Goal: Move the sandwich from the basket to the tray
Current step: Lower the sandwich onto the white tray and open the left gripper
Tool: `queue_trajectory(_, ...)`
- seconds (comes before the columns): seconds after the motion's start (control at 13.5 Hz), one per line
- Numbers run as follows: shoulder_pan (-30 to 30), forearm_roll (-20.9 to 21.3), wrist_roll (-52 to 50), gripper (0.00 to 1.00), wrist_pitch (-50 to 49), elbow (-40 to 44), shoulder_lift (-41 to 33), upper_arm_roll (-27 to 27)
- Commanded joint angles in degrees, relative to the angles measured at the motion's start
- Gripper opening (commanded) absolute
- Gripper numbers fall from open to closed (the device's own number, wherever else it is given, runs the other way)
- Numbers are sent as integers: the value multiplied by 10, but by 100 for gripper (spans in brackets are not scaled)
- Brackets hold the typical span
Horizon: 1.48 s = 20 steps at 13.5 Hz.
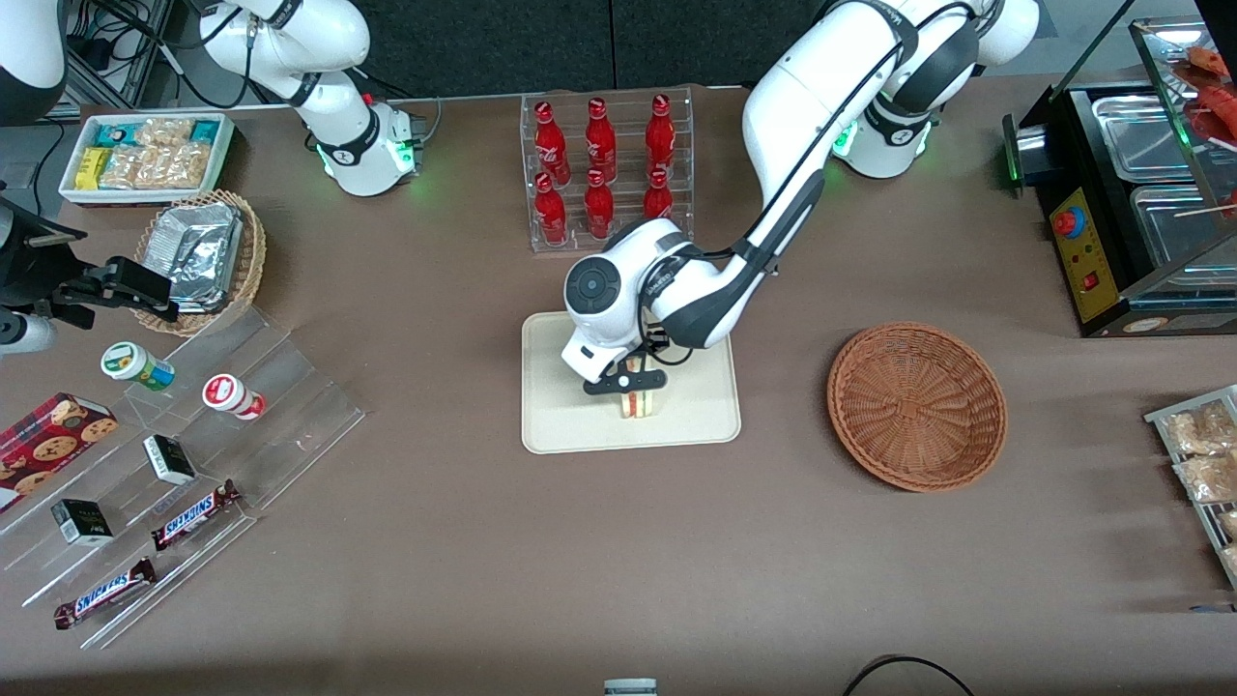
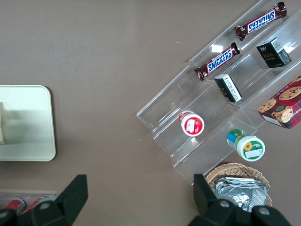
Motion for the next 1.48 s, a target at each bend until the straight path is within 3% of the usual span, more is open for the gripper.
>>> queue_trajectory(0.0, -19, 13, -21, 3, 3, 21, 16, 7)
queue_trajectory(0.07, -20, 13, -21, 36, 3, 20, 19, 8)
queue_trajectory(0.15, -20, 13, -15, 95, 3, 20, 20, 8)
queue_trajectory(0.22, -19, 13, -15, 100, 2, 20, 18, 8)
queue_trajectory(0.81, 14, 6, -22, 100, -44, 22, -45, 9)
queue_trajectory(1.41, 156, -27, 26, 100, -271, 15, -250, 7)
